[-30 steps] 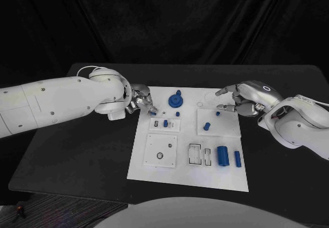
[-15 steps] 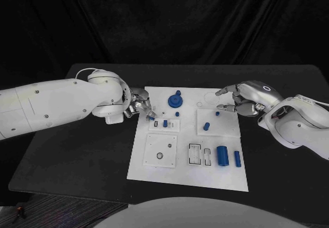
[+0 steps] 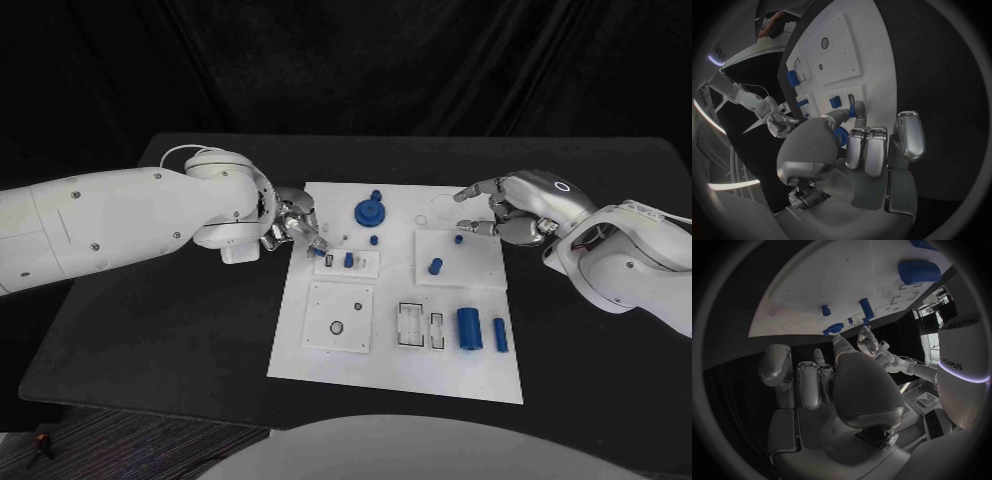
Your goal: Assemble the parts on the task board
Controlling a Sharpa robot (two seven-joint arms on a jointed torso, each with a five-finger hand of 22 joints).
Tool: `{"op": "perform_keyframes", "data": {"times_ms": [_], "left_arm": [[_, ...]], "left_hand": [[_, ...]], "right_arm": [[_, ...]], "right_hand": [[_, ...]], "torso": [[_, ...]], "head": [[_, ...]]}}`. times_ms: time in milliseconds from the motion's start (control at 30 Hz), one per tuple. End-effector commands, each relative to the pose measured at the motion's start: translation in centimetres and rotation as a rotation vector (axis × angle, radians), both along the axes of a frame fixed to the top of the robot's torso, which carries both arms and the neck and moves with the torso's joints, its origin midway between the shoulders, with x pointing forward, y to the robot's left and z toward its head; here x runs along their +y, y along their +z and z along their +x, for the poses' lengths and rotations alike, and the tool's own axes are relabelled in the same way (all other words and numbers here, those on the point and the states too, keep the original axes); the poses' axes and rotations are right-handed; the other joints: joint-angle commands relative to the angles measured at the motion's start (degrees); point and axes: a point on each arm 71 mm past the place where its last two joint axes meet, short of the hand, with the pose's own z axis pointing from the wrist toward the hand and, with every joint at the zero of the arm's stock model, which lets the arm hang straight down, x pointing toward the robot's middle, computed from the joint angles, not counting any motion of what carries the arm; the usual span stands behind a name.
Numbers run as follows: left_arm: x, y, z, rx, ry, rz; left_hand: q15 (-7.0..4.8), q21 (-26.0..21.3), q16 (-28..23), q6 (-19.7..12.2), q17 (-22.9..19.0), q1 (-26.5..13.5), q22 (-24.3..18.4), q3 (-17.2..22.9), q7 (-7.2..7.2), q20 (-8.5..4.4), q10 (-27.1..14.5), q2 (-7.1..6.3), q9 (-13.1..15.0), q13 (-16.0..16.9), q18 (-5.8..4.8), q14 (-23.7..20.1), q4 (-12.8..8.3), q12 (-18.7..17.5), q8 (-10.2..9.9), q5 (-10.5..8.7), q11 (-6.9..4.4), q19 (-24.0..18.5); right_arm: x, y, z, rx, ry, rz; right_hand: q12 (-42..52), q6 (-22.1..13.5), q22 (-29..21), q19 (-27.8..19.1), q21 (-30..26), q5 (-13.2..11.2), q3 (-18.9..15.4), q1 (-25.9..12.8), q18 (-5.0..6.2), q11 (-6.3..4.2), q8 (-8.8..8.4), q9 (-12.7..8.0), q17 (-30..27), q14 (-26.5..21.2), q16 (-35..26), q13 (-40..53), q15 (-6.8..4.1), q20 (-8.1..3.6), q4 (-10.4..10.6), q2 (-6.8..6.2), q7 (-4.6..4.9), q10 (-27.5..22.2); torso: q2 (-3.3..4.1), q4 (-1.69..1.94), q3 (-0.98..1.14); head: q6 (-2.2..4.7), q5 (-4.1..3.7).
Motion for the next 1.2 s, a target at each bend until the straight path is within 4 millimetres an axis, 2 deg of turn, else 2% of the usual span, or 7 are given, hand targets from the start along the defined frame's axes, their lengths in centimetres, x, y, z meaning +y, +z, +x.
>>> {"op": "perform_keyframes", "data": {"times_ms": [33,233,433,833,1200], "left_arm": [[-0.2,0.0,-0.1,0.001,-0.005,-0.015],[-0.5,0.0,-0.1,-0.006,-0.012,-0.030],[-0.8,-0.1,-0.2,-0.005,-0.021,-0.036],[-1.0,-0.8,-0.5,0.018,-0.035,-0.032],[-0.9,-1.2,-0.6,0.028,-0.033,-0.031]], "left_hand": [[-0.10,-0.22,0.15,-0.06,15.09,-0.37,6.17,1.25,-0.12,-0.30,6.07,0.29,-0.01,15.05,0.37,6.05,-0.92,0.20,-0.25,0.30,-0.26,-0.04],[-0.09,-0.40,0.15,-0.23,15.09,-0.42,6.09,1.45,-0.10,-0.29,6.07,0.28,-0.03,15.05,0.42,6.05,-1.00,0.20,-0.37,0.28,-0.25,-0.17],[-0.09,-0.44,0.15,-0.27,15.09,-0.43,6.08,1.52,-0.09,-0.29,6.07,0.30,-0.03,15.05,0.42,6.05,-1.03,0.20,-0.39,0.28,-0.24,-0.19],[-0.08,-0.48,0.15,-0.32,15.09,-0.48,6.06,1.62,-0.07,-0.29,6.07,0.36,-0.03,15.05,0.43,6.05,-1.02,0.20,-0.43,0.26,-0.23,-0.23],[-0.06,-0.62,0.15,-0.36,15.09,-0.53,6.02,1.83,-0.05,-0.28,6.07,0.46,-0.02,15.05,0.46,6.05,-1.07,0.20,-0.46,0.22,-0.20,-0.32]], "right_arm": [[0.0,-0.1,0.0,0.003,-0.011,-0.001],[0.0,-0.1,0.0,0.004,-0.009,-0.002],[0.1,-0.1,0.0,0.005,-0.009,-0.002],[0.0,-0.1,0.0,0.005,-0.010,-0.002],[0.0,-0.1,0.0,0.005,-0.011,-0.002]], "right_hand": [[-0.27,-0.07,7.35,-0.51,-0.25,0.16,-0.11,0.35,0.77,-0.02,-0.21,-0.05,5.63,3.47,-0.33,6.19,0.37,-0.08,-0.28,0.21,-0.04,-0.47],[-0.27,-0.07,7.35,-0.51,-0.25,0.16,-0.11,0.35,0.77,-0.02,-0.21,-0.05,5.63,3.47,-0.33,6.19,0.37,-0.08,-0.28,0.21,-0.04,-0.47],[-0.33,-0.09,7.31,-0.54,-0.40,0.25,-0.14,0.34,0.80,-0.04,-0.25,-0.07,5.56,3.45,-0.40,6.12,0.35,-0.08,-0.30,0.19,-0.05,-0.52],[-0.33,-0.09,7.31,-0.54,-0.40,0.25,-0.14,0.34,0.80,-0.04,-0.25,-0.07,5.56,3.45,-0.40,6.12,0.35,-0.08,-0.30,0.19,-0.05,-0.52],[-0.33,-0.09,7.31,-0.54,-0.40,0.25,-0.14,0.34,0.80,-0.04,-0.25,-0.07,5.56,3.45,-0.40,6.12,0.35,-0.08,-0.30,0.19,-0.05,-0.52]], "torso": [[0.04,0.08,0.00],[0.13,-0.05,-0.03],[0.16,0.02,-0.12],[0.09,0.03,0.05],[0.06,-0.03,0.02]], "head": [[0.00,0.10],[0.00,0.29],[0.00,0.32],[0.00,0.23],[0.00,0.36]]}}
